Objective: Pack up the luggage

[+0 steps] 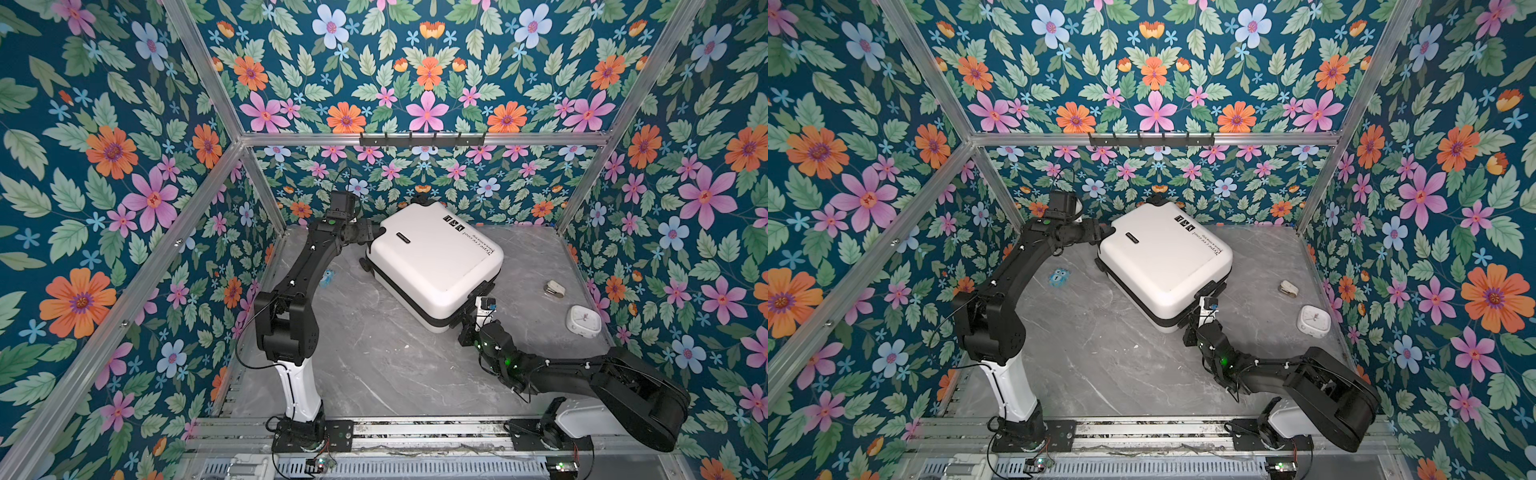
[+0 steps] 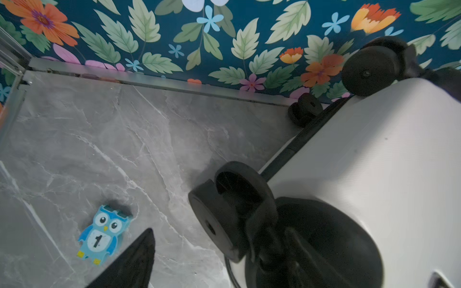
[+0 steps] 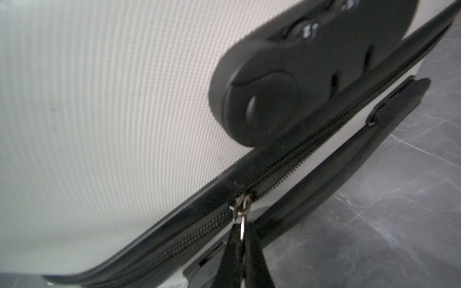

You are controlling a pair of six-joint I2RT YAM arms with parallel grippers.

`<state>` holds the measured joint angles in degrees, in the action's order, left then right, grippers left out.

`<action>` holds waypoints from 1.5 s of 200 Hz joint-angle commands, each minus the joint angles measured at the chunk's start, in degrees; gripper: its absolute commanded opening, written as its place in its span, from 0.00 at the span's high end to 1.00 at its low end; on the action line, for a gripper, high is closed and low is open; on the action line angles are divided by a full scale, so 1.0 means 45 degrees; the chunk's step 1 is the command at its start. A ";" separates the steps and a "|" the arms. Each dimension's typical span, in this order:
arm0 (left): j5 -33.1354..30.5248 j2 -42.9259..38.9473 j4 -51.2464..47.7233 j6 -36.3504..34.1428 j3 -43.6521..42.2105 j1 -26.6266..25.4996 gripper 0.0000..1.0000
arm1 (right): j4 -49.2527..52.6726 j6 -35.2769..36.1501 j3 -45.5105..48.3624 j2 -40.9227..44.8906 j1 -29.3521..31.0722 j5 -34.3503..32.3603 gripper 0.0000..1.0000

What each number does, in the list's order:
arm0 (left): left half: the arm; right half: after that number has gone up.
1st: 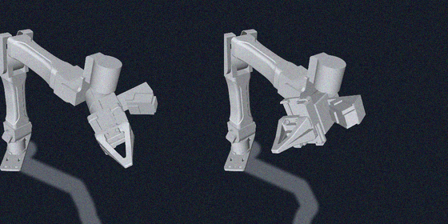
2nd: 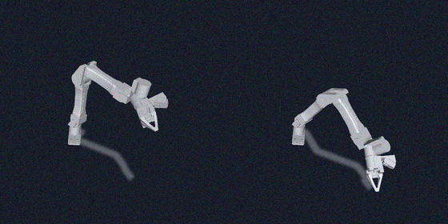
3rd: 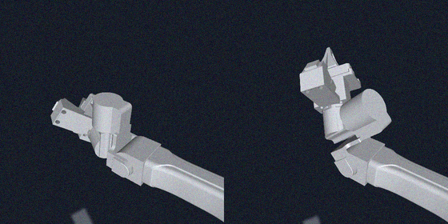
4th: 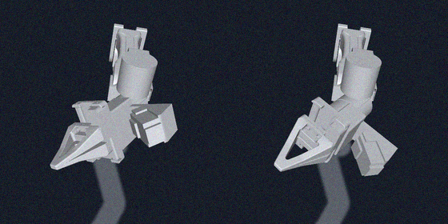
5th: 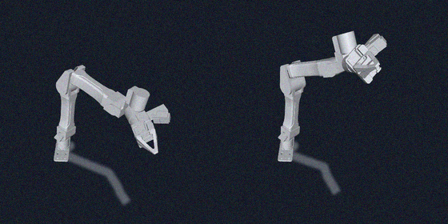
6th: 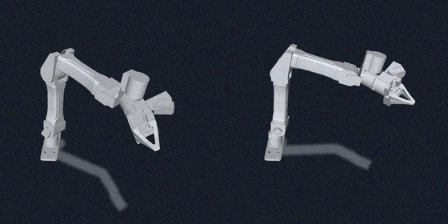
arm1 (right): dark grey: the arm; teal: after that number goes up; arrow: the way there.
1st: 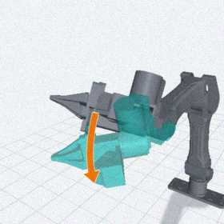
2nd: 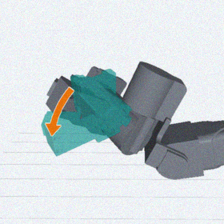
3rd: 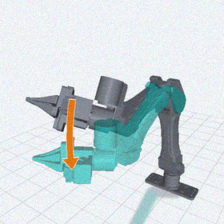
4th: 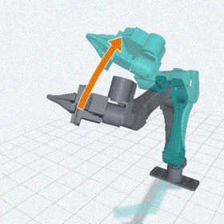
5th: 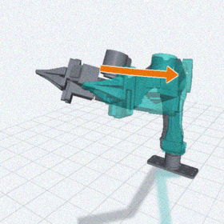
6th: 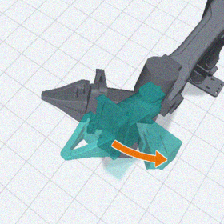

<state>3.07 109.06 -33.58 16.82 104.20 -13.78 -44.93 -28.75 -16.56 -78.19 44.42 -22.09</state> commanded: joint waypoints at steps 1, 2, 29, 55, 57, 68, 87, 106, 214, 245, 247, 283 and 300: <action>0.0920 0.0069 0.0215 0.0686 -0.0049 0.0038 0.19 | 0.0241 0.0097 -0.0057 -0.0123 0.0011 0.0162 1.00; 0.0959 0.0076 0.0235 0.0711 -0.0040 0.0036 0.20 | 0.0239 0.0099 -0.0064 -0.0123 0.0011 0.0162 1.00; 0.1500 0.0529 0.0533 0.1131 0.0140 0.0035 0.20 | 0.0160 0.0101 -0.0067 -0.0194 0.0016 0.0147 1.00; 0.1798 0.1104 0.0776 0.1481 0.0508 0.0036 0.20 | 0.0108 0.0100 -0.0086 -0.0243 0.0011 0.0162 1.00; 0.1837 0.1153 0.0796 0.1517 0.0548 0.0035 0.20 | 0.0117 0.0100 -0.0089 -0.0246 0.0011 0.0177 1.00; 0.2122 0.1410 0.0941 0.1711 0.0723 0.0037 0.21 | 0.0120 0.0100 -0.0105 -0.0259 0.0011 0.0182 1.00; 0.2449 0.1737 0.1245 0.2083 0.0862 0.0035 0.25 | 0.0120 0.0058 -0.0082 -0.0250 0.0012 0.0164 1.00; 0.2616 0.1894 0.1434 0.2248 0.0791 0.0035 0.30 | 0.0121 0.0043 -0.0064 -0.0218 0.0011 0.0128 1.00; 0.3651 0.0418 0.3740 0.3386 -0.2730 0.0176 0.33 | -0.0054 0.0037 -0.0074 -0.0379 0.0011 0.0069 1.00; 0.4425 0.0095 0.4421 0.4031 -0.3417 0.0191 0.26 | -0.0092 0.0012 -0.0110 -0.0423 0.0011 0.0067 1.00; 0.4486 0.0066 0.4490 0.4064 -0.3433 0.0176 0.26 | -0.0089 0.0020 -0.0110 -0.0428 0.0011 0.0065 1.00; 0.5460 -0.0114 0.5361 0.4914 -0.3917 0.0197 0.33 | -0.0115 0.0022 -0.0110 -0.0439 0.0011 0.0067 1.00; 0.5888 -0.0114 0.5955 0.5382 -0.4191 0.0230 0.42 | -0.0163 0.0000 -0.0099 -0.0455 0.0011 0.0049 1.00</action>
<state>20.23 108.14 -4.27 41.10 86.87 -12.29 -46.48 -28.58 -16.86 -79.79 44.45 -22.98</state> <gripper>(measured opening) 0.636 0.050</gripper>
